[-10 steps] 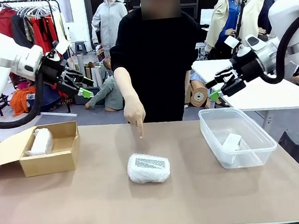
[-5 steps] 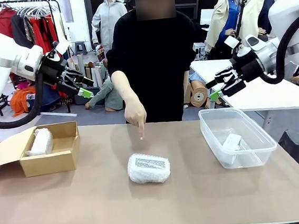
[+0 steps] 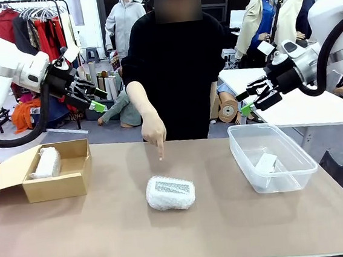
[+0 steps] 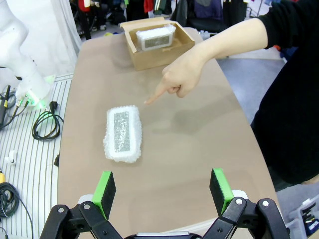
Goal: Separate and place wrapped and unwrapped clocks.
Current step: Pick up the Digital clock indicated by the person.
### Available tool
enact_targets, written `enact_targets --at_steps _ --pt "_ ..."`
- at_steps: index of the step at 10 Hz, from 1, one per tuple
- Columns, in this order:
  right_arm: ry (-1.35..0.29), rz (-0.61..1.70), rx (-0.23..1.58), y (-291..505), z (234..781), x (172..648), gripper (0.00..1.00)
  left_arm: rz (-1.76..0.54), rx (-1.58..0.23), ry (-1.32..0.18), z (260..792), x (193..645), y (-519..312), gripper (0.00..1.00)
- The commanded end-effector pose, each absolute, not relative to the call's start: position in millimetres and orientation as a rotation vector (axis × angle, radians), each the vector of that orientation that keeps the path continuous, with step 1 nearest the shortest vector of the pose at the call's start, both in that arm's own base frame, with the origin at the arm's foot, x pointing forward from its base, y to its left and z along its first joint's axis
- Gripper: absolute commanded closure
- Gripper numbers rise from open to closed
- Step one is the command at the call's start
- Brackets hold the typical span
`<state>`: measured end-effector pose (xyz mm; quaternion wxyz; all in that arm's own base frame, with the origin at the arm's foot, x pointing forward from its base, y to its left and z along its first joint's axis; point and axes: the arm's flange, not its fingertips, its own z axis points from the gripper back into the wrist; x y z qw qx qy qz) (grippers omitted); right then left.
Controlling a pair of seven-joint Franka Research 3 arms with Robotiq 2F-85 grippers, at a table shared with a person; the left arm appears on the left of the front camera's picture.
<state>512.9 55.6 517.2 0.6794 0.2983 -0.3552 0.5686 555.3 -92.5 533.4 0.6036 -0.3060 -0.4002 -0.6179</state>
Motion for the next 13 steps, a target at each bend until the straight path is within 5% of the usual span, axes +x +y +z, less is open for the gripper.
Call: enact_targets --at_steps 1,13 --pt "-0.808 1.264 0.66 58.8 517.8 513.6 0.0 -1.426 -0.711 -0.935 536.2 553.4 -92.3 0.0" --pt "-0.808 1.264 0.66 58.8 517.8 513.6 0.0 -1.426 -0.711 -0.935 536.2 553.4 -92.3 0.0"
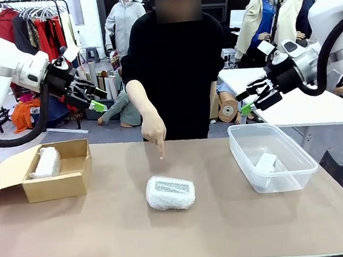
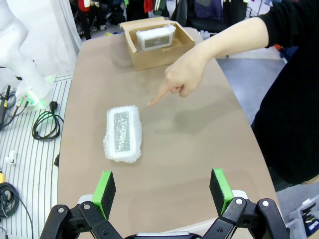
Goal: Separate and place wrapped and unwrapped clocks.
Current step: Pick up the Digital clock indicated by the person.
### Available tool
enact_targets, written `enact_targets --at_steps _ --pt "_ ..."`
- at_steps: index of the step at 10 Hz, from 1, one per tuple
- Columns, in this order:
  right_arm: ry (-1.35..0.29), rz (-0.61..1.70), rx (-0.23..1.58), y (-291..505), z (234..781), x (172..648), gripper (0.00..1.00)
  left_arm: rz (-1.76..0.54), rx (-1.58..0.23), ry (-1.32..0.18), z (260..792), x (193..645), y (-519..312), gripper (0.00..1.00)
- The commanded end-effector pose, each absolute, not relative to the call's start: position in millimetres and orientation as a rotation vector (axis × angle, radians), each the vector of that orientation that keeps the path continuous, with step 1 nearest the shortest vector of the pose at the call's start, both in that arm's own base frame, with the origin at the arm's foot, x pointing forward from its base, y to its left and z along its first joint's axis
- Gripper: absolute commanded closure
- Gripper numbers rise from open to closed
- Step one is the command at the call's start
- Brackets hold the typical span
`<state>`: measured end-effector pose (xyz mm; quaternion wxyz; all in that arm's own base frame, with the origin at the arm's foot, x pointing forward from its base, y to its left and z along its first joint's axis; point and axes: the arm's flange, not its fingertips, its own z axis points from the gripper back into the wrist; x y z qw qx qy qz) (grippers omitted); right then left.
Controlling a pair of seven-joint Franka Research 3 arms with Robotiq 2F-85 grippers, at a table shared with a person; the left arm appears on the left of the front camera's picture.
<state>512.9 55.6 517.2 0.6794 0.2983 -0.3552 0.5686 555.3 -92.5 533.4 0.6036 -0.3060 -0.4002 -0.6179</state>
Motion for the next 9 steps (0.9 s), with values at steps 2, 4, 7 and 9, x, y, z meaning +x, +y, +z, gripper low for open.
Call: enact_targets --at_steps 2,4,7,9 --pt "-0.808 1.264 0.66 58.8 517.8 513.6 0.0 -1.426 -0.711 -0.935 536.2 553.4 -92.3 0.0" --pt "-0.808 1.264 0.66 58.8 517.8 513.6 0.0 -1.426 -0.711 -0.935 536.2 553.4 -92.3 0.0" --pt "-0.808 1.264 0.66 58.8 517.8 513.6 0.0 -1.426 -0.711 -0.935 536.2 553.4 -92.3 0.0" --pt "-0.808 1.264 0.66 58.8 517.8 513.6 0.0 -1.426 -0.711 -0.935 536.2 553.4 -92.3 0.0"
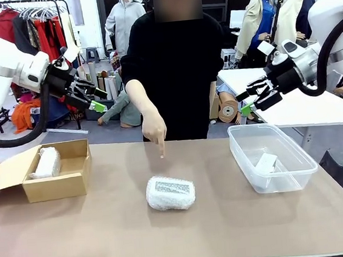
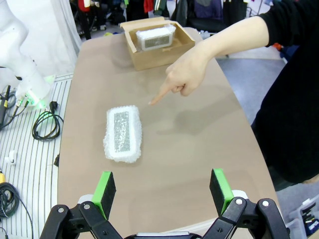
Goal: Separate and place wrapped and unwrapped clocks.
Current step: Pick up the Digital clock indicated by the person.
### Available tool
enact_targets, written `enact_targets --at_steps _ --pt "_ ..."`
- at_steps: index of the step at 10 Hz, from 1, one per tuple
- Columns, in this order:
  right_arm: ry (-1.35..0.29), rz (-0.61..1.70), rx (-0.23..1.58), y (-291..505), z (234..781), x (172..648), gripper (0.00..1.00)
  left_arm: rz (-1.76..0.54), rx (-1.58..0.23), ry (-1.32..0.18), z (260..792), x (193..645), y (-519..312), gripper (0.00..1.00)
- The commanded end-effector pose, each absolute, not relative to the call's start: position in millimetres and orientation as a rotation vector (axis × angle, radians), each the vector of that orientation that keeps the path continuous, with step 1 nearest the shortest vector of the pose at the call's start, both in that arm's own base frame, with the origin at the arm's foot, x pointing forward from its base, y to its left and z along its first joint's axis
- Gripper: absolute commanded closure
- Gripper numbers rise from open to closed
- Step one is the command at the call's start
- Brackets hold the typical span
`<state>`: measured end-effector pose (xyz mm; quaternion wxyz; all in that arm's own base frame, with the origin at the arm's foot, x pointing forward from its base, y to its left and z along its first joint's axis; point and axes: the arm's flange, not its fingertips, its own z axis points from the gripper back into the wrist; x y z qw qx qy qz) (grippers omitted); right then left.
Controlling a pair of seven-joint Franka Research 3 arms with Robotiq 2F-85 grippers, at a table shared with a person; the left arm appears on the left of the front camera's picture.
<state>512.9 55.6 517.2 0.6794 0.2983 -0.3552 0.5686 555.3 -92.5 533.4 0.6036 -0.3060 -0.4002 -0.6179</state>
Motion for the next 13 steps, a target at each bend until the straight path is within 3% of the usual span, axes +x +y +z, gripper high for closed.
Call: enact_targets --at_steps 1,8,13 --pt "-0.808 1.264 0.66 58.8 517.8 513.6 0.0 -1.426 -0.711 -0.935 536.2 553.4 -92.3 0.0" --pt "-0.808 1.264 0.66 58.8 517.8 513.6 0.0 -1.43 -0.708 -0.926 533.4 555.3 -92.5 0.0" --pt "-0.808 1.264 0.66 58.8 517.8 513.6 0.0 -1.54 -0.465 -0.582 560.4 506.4 -150.8 0.0"
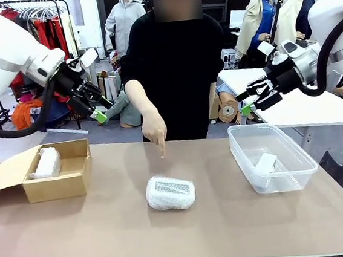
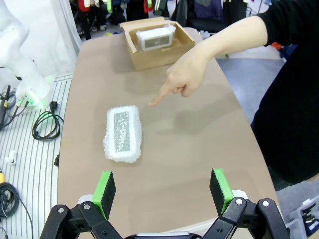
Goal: Separate and place wrapped and unwrapped clocks.
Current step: Pick up the Digital clock indicated by the person.
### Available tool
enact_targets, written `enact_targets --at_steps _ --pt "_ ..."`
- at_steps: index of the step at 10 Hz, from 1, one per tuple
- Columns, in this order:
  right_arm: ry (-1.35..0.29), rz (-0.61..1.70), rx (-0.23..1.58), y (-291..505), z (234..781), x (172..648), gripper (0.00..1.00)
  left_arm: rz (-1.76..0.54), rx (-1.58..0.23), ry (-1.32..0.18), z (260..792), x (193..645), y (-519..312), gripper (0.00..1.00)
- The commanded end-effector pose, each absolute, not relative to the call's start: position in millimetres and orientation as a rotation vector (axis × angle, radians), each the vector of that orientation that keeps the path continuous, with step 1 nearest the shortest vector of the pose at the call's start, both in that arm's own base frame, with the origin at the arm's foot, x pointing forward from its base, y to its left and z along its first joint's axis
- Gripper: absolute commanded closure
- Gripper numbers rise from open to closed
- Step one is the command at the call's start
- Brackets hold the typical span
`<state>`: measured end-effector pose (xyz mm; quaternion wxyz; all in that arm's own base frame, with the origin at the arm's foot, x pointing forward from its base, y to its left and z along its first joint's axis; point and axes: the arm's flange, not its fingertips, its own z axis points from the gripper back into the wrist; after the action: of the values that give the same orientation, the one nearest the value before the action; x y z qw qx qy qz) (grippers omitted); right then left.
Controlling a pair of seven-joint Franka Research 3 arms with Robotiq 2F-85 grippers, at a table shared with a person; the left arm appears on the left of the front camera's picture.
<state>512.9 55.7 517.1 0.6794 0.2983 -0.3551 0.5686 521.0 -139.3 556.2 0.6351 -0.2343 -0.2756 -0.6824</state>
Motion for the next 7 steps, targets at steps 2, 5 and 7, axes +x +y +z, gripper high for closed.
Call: enact_targets --at_steps 2,5,7 --pt "-0.808 1.264 0.66 58.8 517.8 513.6 0.0 -1.517 -0.343 -0.538 574.3 490.1 -172.9 0.0" --pt "-0.808 1.264 0.66 58.8 517.8 513.6 0.0 -1.617 -0.209 -0.48 577.6 467.8 -220.8 0.0" --pt "-0.808 1.264 0.66 58.8 517.8 513.6 0.0 -1.649 -0.241 -0.498 574.4 464.2 -229.6 0.0"
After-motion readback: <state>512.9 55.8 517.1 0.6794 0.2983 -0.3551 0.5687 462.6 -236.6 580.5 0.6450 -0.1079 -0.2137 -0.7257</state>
